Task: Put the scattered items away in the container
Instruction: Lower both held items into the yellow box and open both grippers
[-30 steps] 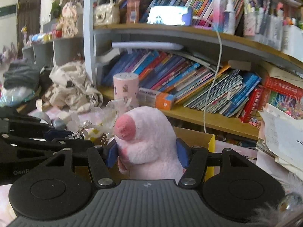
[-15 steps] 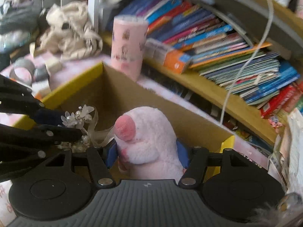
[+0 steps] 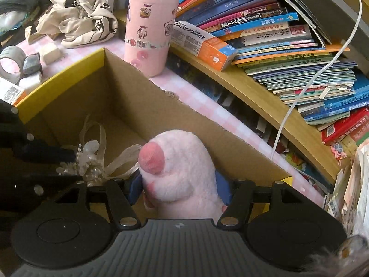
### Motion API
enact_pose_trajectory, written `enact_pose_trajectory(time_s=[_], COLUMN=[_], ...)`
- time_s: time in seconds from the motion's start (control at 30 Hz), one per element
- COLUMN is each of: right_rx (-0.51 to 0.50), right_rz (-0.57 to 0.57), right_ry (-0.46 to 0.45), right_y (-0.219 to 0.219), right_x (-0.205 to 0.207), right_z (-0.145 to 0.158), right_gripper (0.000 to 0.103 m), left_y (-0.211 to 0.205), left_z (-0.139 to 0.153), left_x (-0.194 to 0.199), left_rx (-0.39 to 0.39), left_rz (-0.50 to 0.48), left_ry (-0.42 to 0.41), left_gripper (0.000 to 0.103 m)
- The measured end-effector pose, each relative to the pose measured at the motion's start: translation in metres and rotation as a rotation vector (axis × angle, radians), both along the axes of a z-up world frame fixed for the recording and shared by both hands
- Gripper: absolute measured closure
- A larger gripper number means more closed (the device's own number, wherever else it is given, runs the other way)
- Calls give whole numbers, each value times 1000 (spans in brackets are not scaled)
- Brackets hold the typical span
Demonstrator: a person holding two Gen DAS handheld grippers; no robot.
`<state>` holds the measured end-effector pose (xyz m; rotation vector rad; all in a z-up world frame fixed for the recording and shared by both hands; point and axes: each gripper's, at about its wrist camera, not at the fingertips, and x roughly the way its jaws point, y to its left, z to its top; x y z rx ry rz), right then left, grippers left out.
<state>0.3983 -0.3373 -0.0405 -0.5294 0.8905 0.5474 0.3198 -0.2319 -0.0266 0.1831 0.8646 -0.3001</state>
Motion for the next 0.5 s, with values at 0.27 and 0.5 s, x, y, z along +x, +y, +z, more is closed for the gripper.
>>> enact_pose_trajectory(time_s=[0.27, 0.5], right_rx=[25, 61], right_rz=[-5, -12], right_ry=[9, -9], right_y=[0, -1], right_x=[1, -2], right_z=[-1, 8], right_gripper=[40, 32], left_y=[-5, 0], left_z=[5, 11], left_x=[-2, -6], left_rx=[25, 51], left_rz=[-14, 15], left_ry=[-34, -66], left_gripper=[71, 56])
